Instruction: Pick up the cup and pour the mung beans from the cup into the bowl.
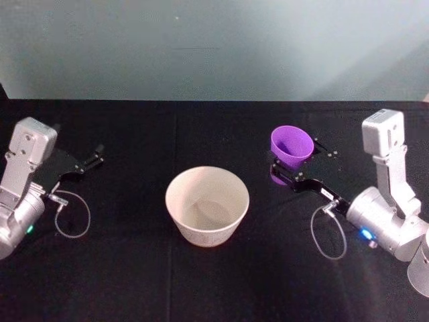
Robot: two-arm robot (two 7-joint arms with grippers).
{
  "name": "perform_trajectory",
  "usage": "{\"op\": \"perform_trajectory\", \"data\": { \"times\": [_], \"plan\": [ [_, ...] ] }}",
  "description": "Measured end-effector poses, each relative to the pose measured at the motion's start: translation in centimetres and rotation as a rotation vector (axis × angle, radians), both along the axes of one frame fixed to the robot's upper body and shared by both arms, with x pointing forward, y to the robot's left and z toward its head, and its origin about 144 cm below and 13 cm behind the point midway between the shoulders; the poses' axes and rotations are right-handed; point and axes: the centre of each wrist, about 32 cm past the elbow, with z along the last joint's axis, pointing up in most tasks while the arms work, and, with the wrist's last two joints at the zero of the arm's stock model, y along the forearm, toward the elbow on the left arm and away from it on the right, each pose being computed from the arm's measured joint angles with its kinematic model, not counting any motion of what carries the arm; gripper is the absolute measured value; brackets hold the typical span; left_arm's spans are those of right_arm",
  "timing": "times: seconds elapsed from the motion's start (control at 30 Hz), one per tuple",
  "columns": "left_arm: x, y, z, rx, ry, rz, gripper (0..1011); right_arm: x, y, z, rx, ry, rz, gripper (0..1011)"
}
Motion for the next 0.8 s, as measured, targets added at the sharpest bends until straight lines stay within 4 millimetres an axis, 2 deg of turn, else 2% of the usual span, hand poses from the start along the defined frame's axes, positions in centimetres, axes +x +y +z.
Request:
{"op": "perform_trajectory", "data": {
  "times": [0.3, 0.8],
  "plan": [
    [0.0, 0.0, 0.0, 0.000, 0.000, 0.000, 1000, 0.0, 0.2, 0.7, -0.051, -0.021, 0.006, 726],
    [0.0, 0.0, 0.0, 0.000, 0.000, 0.000, 1000, -0.4, 2.4, 2.8, -0.327, -0.127, 0.051, 726]
  ]
}}
